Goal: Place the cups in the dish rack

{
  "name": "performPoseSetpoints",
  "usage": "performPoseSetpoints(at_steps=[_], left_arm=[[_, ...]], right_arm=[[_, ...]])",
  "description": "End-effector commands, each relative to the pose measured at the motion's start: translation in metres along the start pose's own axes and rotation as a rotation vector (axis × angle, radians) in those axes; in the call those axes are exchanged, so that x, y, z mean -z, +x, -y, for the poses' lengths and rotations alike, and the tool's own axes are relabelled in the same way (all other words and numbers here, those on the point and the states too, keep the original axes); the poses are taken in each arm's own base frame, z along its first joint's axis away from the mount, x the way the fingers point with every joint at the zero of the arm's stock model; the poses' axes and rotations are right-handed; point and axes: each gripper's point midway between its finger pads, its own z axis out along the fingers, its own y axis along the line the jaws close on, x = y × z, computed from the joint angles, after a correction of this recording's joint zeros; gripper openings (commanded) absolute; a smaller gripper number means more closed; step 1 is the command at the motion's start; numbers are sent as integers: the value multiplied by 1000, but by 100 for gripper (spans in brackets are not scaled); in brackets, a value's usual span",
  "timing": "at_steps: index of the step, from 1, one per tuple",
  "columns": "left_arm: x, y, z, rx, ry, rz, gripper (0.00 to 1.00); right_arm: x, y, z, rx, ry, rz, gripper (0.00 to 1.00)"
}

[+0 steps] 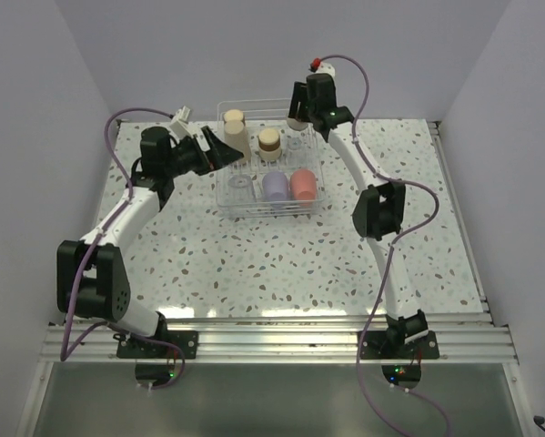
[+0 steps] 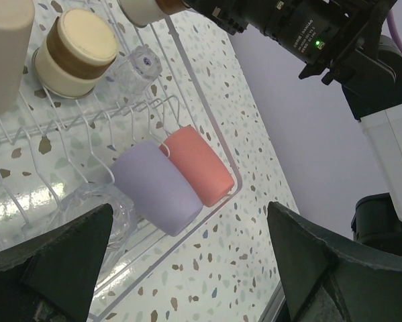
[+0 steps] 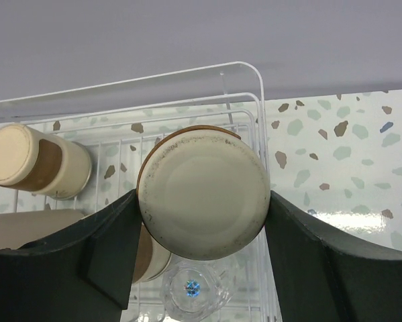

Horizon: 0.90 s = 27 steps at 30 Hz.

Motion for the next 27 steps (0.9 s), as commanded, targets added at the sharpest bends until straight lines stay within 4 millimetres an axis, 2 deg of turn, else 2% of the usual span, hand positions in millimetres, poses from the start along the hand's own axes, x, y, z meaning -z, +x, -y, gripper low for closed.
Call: performPoseSetpoints(at_steps=[1, 4, 10, 14, 20, 27], left_arm=[[1, 1, -5, -28, -6, 1, 100], [-3, 5, -11, -21, -10, -12, 100], [-7, 15, -23, -9, -22, -33, 100], [-8, 22, -28, -3, -26, -46, 100], [-6, 26, -34, -2, -32, -56, 100], [-8, 24, -40, 2, -33, -67, 100]], right_arm=[[10, -55, -10, 18, 12, 186, 0], [1, -43, -7, 27, 25, 169, 0], [-11, -13, -24, 59, 4, 124, 0], [-19, 9, -27, 74, 8, 88, 0], [-27, 23, -26, 95, 30, 74, 0], [-30, 33, -16, 112, 85, 57, 0]])
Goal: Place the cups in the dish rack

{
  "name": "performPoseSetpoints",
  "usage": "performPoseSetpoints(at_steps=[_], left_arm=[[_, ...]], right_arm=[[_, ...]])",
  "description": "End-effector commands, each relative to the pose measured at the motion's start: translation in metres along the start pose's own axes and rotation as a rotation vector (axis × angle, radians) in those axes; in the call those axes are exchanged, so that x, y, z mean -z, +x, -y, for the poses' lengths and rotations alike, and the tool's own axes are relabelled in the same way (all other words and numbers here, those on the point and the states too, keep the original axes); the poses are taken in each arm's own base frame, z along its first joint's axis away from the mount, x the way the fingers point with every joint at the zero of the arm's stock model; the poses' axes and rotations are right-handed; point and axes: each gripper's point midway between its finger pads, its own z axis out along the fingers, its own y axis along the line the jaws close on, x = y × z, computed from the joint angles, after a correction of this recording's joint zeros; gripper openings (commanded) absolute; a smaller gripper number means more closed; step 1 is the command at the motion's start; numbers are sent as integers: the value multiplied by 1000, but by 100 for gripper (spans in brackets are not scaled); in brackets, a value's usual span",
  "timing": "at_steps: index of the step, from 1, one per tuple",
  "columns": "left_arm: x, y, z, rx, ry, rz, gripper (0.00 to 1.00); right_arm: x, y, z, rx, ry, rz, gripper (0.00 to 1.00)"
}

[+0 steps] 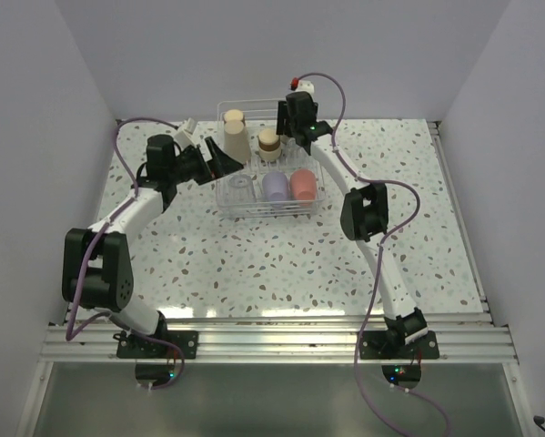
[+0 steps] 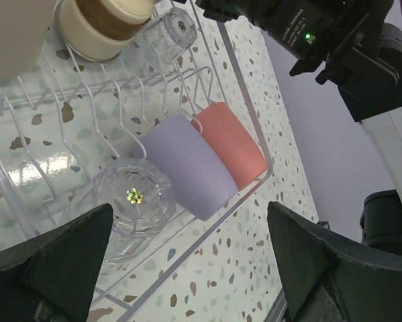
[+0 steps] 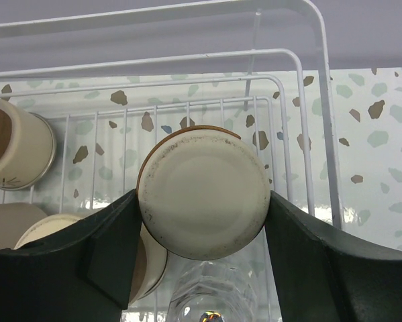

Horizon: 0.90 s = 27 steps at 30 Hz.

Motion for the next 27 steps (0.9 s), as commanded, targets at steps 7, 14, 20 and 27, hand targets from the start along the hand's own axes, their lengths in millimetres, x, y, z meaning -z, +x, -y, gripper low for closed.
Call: performPoseSetpoints(at_steps=[7, 14, 20, 27], left_arm=[[-6, -10, -4, -37, 25, -10, 100], [-7, -10, -8, -35, 16, -16, 100], [-7, -10, -10, -34, 5, -11, 100], [-4, -13, -12, -58, -24, -5, 100]], right_arm=[[6, -25, 5, 14, 62, 79, 47], [6, -30, 3, 9, 58, 97, 86], [17, -53, -4, -23, 24, 139, 95], [50, -114, -4, -74, -5, 254, 96]])
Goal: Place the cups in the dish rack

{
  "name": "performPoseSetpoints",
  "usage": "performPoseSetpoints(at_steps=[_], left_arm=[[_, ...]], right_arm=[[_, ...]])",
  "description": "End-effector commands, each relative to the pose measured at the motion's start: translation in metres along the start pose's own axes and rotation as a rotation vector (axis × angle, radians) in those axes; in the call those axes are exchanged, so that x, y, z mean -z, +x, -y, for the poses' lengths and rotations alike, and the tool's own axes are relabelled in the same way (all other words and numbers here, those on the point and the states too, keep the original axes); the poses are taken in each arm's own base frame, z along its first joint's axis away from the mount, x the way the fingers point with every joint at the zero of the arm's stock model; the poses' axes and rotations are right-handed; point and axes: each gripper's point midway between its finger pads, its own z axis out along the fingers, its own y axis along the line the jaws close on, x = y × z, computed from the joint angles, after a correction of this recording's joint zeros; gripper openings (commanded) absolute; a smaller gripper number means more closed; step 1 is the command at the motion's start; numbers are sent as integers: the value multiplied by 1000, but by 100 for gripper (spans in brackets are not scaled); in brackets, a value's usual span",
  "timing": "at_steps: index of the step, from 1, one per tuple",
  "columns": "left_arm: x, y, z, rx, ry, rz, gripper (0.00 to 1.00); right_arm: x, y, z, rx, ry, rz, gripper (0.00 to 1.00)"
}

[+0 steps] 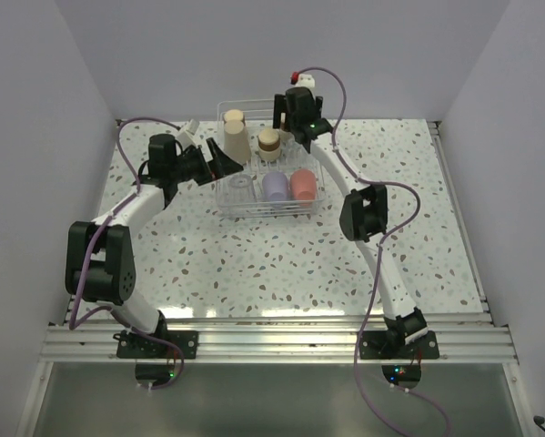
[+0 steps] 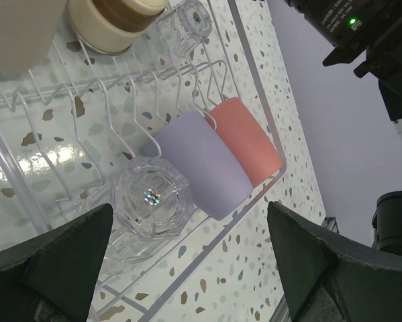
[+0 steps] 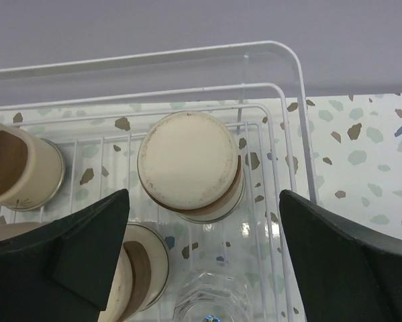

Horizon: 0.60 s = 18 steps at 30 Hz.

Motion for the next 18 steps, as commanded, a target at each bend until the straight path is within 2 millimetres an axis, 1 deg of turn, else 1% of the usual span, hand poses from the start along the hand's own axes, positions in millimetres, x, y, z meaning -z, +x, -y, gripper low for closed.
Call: performPoseSetpoints(at_steps=[1, 2, 3, 4, 6, 7, 9, 10, 12, 15, 16, 17, 18], left_arm=[[6, -17, 4, -61, -18, 33, 100], [7, -19, 3, -63, -24, 37, 100], [8, -20, 4, -66, -24, 37, 100], [10, -21, 5, -71, -30, 43, 100], [11, -22, 4, -77, -39, 42, 100], [13, -20, 3, -75, -47, 40, 100], [14, -20, 1, -82, -66, 48, 100], [17, -18, 1, -82, -73, 49, 100], [21, -18, -1, -89, -94, 63, 100], [29, -20, -3, -106, -137, 87, 100], [34, -15, -4, -96, -157, 78, 100], [36, -14, -5, -98, -172, 80, 100], [39, -15, -12, -108, -212, 93, 100]], right_arm=[[46, -105, -2, -97, -42, 207, 96], [58, -122, 1, -108, -47, 233, 96], [58, -123, 2, -108, -44, 231, 96], [71, -139, 5, -125, -51, 255, 96], [83, -150, 10, -144, -51, 260, 96], [97, -166, 13, -173, -60, 279, 96], [111, -173, 14, -180, -75, 272, 96], [130, -189, 15, -195, -90, 293, 96], [142, -188, 17, -198, -96, 270, 96], [172, -195, 24, -214, -103, 254, 96], [180, -195, 26, -218, -104, 249, 96], [199, -197, 32, -216, -101, 246, 96], [210, -199, 36, -218, -98, 256, 96]])
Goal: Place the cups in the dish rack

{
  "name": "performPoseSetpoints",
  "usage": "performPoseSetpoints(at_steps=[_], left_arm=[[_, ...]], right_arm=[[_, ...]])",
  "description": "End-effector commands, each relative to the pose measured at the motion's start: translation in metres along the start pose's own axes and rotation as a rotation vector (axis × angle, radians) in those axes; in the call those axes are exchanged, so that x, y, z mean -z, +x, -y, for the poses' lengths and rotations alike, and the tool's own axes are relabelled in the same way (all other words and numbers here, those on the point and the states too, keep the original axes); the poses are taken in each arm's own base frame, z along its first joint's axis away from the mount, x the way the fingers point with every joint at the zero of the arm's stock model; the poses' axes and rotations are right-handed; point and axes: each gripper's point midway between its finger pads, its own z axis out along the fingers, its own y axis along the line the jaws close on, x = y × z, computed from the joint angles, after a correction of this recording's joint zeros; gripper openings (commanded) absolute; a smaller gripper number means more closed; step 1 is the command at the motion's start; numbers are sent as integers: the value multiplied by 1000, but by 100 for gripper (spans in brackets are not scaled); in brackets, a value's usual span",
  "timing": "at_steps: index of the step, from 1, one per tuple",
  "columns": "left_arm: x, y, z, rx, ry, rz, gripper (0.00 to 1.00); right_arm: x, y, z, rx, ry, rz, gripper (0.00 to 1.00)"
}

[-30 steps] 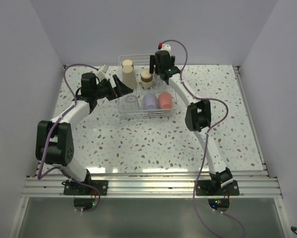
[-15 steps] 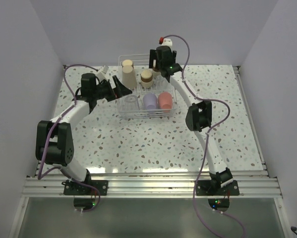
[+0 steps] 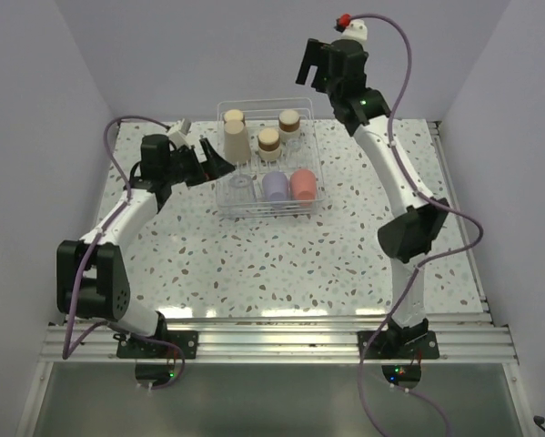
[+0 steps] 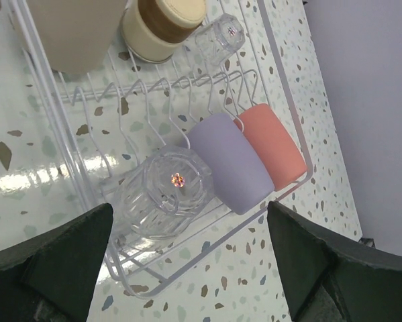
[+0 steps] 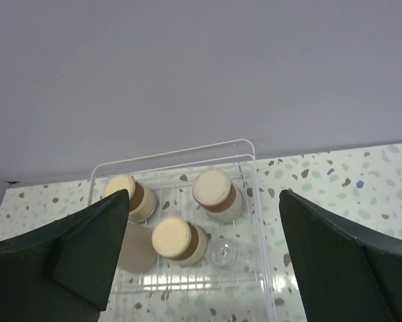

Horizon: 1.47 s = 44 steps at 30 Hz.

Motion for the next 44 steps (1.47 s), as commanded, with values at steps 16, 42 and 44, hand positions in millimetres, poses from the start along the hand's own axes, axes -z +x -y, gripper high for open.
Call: performPoseSetpoints(at_steps=[16, 42, 44], left_arm=[[71, -59, -46, -119, -492, 280, 100], [154, 35, -171, -388, -876, 725, 100], [149, 33, -168, -427, -857, 708, 100]], right_arm=[[279, 20, 100, -20, -60, 4, 98], [366, 145, 137, -23, -144, -295, 98], [364, 143, 139, -28, -128, -283, 98]])
